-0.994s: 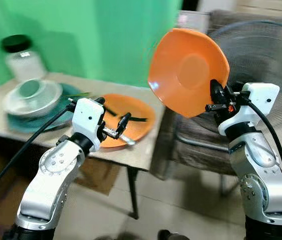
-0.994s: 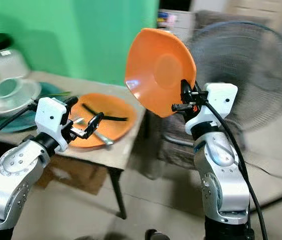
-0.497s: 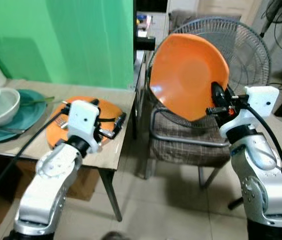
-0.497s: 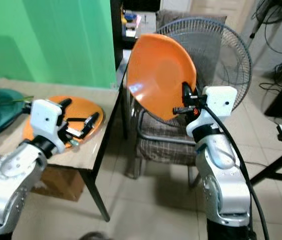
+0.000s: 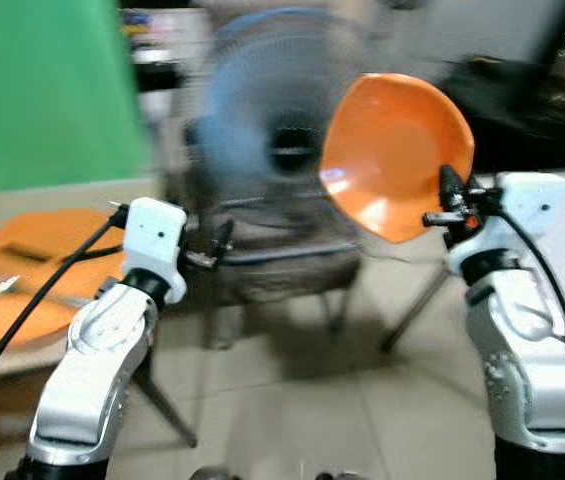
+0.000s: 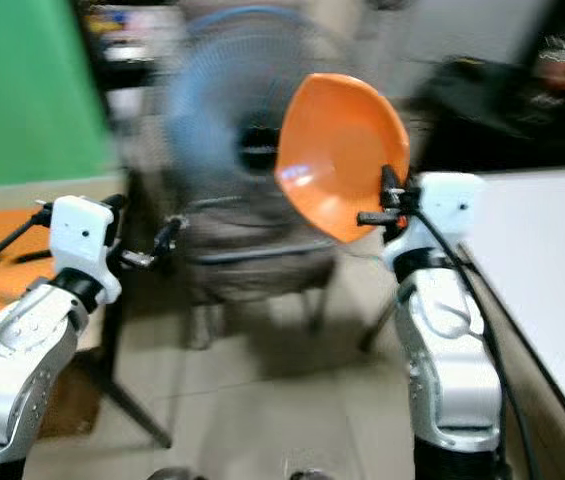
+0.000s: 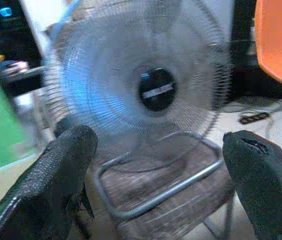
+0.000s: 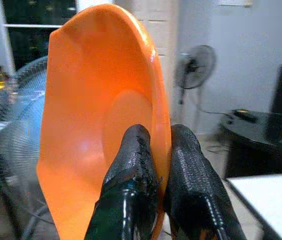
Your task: Setting the table
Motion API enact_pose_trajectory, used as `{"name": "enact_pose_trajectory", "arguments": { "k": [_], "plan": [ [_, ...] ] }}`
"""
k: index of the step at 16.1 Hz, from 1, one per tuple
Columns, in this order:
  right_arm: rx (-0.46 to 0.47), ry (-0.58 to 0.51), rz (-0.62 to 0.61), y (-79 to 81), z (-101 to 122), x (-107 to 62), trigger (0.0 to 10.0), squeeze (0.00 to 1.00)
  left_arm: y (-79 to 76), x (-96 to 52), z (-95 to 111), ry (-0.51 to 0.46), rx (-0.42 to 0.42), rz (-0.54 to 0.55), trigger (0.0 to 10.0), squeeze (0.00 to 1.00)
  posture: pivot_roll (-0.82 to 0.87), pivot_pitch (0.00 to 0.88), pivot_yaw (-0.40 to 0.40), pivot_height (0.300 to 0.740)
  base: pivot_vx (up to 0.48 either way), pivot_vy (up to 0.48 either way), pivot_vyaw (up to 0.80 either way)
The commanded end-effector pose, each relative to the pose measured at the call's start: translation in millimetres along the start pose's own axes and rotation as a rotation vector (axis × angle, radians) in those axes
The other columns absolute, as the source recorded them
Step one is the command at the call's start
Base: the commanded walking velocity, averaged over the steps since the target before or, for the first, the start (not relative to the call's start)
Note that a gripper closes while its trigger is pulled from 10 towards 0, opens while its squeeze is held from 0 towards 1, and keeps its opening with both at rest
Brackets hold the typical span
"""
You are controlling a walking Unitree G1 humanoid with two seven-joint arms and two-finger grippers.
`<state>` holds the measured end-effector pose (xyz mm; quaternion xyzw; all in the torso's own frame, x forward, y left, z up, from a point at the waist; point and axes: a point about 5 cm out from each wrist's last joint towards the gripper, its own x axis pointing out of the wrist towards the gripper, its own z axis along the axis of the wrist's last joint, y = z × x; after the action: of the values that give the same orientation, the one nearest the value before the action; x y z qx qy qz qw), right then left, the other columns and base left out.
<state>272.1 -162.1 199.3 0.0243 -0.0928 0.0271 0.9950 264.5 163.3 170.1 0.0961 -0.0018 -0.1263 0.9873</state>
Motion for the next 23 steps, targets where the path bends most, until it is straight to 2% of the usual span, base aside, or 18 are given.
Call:
{"name": "enact_pose_trajectory", "arguments": {
  "k": [1, 6, 14, 16, 23],
  "plan": [
    [0.001, -0.007, -0.006, -0.9, 3, 1.5, 10.0, 0.0, -0.6, 1.7, 1, -0.009, -0.002, 0.012, 10.0, 0.0, 0.17, 0.0, -0.003, 0.74, 0.0, 0.0, -0.8],
    [0.024, 0.089, -0.081, -12.0, -15, -2.1, 10.0, 0.0, 2.3, 5.1, -3, 0.003, -0.023, 0.04, 10.0, 0.0, 0.16, 0.0, -0.002, 0.74, 0.0, 0.0, -0.8],
    [0.076, 0.086, -0.065, -11.7, -7, 5.8, 10.0, 0.0, 4.7, 8.3, -2, -0.02, -0.019, 0.051, 10.0, 0.0, 0.17, 0.0, -0.017, 0.74, 0.0, 0.0, -0.8],
    [0.12, 0.098, -0.056, -10.5, -10, 7.6, 10.0, 0.0, 6.7, 8.6, 0, -0.026, -0.019, 0.06, 10.0, 0.0, 0.18, 0.0, -0.028, 0.74, 0.253, 0.0, -0.23],
    [0.105, 0.125, -0.014, -7.4, -10, 11.6, 10.0, 0.0, 3.8, 8.7, -2, -0.025, -0.026, 0.04, 10.0, 0.0, 0.17, 0.0, -0.031, 0.74, 0.274, 0.0, -0.09]
  ]
}}
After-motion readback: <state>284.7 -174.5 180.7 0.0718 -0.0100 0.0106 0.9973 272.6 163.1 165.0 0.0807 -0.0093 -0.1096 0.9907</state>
